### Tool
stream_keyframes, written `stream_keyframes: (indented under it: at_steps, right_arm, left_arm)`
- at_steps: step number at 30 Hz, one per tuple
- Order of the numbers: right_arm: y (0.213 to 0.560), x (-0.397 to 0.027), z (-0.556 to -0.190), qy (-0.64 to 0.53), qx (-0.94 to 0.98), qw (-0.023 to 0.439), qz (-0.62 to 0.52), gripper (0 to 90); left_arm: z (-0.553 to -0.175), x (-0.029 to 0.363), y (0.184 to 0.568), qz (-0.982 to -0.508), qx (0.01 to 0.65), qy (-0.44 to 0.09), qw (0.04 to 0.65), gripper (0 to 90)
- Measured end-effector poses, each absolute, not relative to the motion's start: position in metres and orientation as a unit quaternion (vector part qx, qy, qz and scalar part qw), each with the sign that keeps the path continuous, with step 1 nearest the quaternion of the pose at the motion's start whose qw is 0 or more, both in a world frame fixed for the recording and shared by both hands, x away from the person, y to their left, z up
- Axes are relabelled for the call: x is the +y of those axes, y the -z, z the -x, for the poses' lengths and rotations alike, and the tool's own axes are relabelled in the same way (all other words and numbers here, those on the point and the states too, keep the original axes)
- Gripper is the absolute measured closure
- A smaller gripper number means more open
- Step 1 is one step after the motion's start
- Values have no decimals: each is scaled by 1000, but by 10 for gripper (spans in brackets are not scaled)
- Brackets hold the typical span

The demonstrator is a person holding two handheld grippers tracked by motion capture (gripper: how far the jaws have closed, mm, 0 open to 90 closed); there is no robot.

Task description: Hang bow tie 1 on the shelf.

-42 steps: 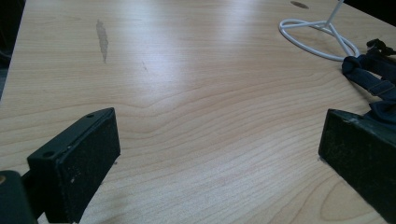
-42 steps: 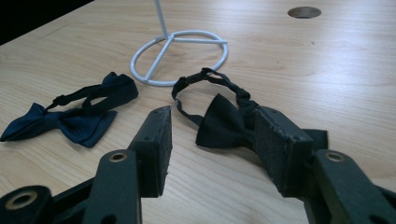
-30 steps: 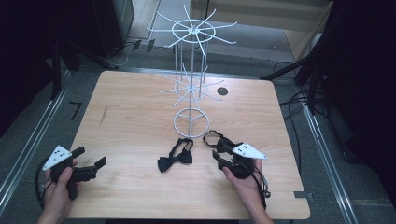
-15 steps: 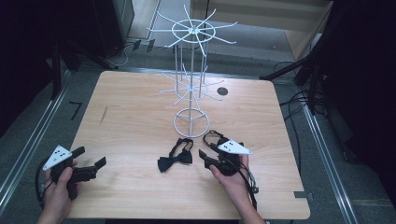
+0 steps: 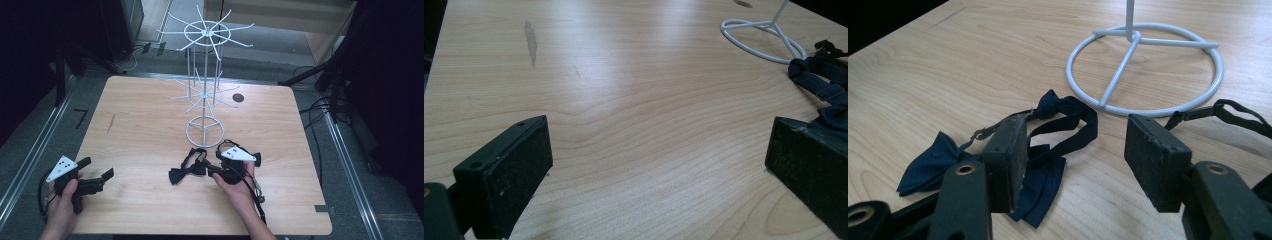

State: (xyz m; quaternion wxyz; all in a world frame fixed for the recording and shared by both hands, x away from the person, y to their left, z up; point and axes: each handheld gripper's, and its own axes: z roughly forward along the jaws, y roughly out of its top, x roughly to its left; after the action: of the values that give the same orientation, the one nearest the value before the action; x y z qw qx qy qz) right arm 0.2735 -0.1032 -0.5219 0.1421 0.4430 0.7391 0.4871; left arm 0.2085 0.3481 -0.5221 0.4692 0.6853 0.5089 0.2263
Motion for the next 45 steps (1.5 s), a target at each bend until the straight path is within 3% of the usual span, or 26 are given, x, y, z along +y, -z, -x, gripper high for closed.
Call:
stream_keyframes:
  at_steps: [7,15,19,22,23,24,25,30,36,45]
  right_arm:
    - [524,-93,-286,-478,734,126,-465,337]
    - [535,-77,-290,-455,751,116,-465,332]
    - [542,-70,-291,-454,756,104,-459,405]
    - [544,-69,-292,-450,762,94,-456,561]
    - [544,-69,-292,-450,762,94,-456,561]
    - [544,-70,-293,-442,765,98,-458,647]
    - [544,-70,-293,-442,765,98,-458,647]
    - [544,-78,-293,-428,774,116,-453,869]
    - [540,-86,-285,-423,781,164,-429,900]
    - [506,-102,-266,-487,749,226,-388,900]
  left_arm:
    - [-209,348,522,-686,510,-226,467,0]
    - [-209,348,522,-687,509,-226,468,0]
    - [-209,347,522,-688,508,-226,467,0]
    - [-209,348,522,-687,508,-226,468,0]
    - [-209,348,522,-687,508,-226,468,0]
    - [-209,348,522,-688,507,-226,467,0]
    - [-209,348,522,-688,507,-226,467,0]
    - [-209,347,522,-689,507,-226,466,0]
    - [-209,347,522,-690,507,-228,464,0]
    - [-209,347,522,-689,506,-226,467,0]
